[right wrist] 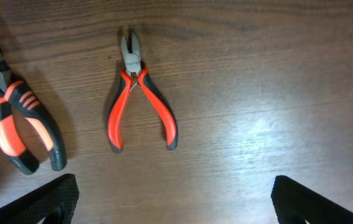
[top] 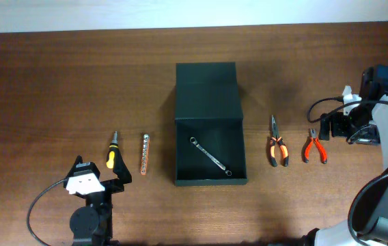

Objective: Pack container
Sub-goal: 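Lower the right gripper over the red cutting pliers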

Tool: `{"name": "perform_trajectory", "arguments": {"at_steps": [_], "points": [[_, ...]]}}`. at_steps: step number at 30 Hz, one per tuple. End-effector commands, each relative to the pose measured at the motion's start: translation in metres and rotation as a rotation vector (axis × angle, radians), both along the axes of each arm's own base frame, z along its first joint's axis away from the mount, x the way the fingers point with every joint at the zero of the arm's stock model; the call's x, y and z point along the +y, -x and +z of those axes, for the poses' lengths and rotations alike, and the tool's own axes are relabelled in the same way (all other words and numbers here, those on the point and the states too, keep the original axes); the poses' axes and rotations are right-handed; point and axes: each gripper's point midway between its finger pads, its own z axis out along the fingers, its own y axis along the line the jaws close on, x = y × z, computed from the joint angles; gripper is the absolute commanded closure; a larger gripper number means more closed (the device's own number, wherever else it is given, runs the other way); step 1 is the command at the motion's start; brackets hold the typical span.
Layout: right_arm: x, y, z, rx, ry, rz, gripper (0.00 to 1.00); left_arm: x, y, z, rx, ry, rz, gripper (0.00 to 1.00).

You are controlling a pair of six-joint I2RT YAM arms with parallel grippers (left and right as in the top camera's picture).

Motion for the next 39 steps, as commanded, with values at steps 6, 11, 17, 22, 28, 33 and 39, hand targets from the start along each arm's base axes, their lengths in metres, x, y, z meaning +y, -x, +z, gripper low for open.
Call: {"name": "perform_trajectory", "arguments": {"at_steps": [6, 11, 17, 22, 28, 33, 39], "points": [[-0.007, -0.007, -0.010, 0.006, 0.022, 0.219, 0.01, 0.001, 0.000, 0.000, -0.004, 0.005, 0.002, 0.01], [0.000, -0.002, -0.033, 0.050, -0.029, 0.219, 0.01, 0.001, 0.000, 0.000, -0.004, 0.005, 0.001, 0.01], [0.003, 0.004, -0.058, 0.079, -0.051, 0.215, 0.01, 0.001, 0.000, 0.000, -0.004, 0.005, 0.001, 0.01], [-0.001, 0.002, -0.060, 0.075, -0.036, 0.212, 0.01, 0.001, 0.000, 0.000, -0.004, 0.005, 0.001, 0.01], [-0.017, 0.007, -0.060, 0.070, -0.033, 0.159, 0.01, 0.001, 0.000, 0.000, -0.004, 0.005, 0.001, 0.01], [-0.031, 0.012, -0.061, 0.053, -0.058, 0.098, 0.01, 0.001, 0.000, 0.000, -0.004, 0.005, 0.002, 0.01], [-0.027, 0.011, -0.062, 0.057, -0.063, 0.109, 0.01, 0.001, 0.000, 0.000, -0.004, 0.005, 0.001, 0.01]]}}
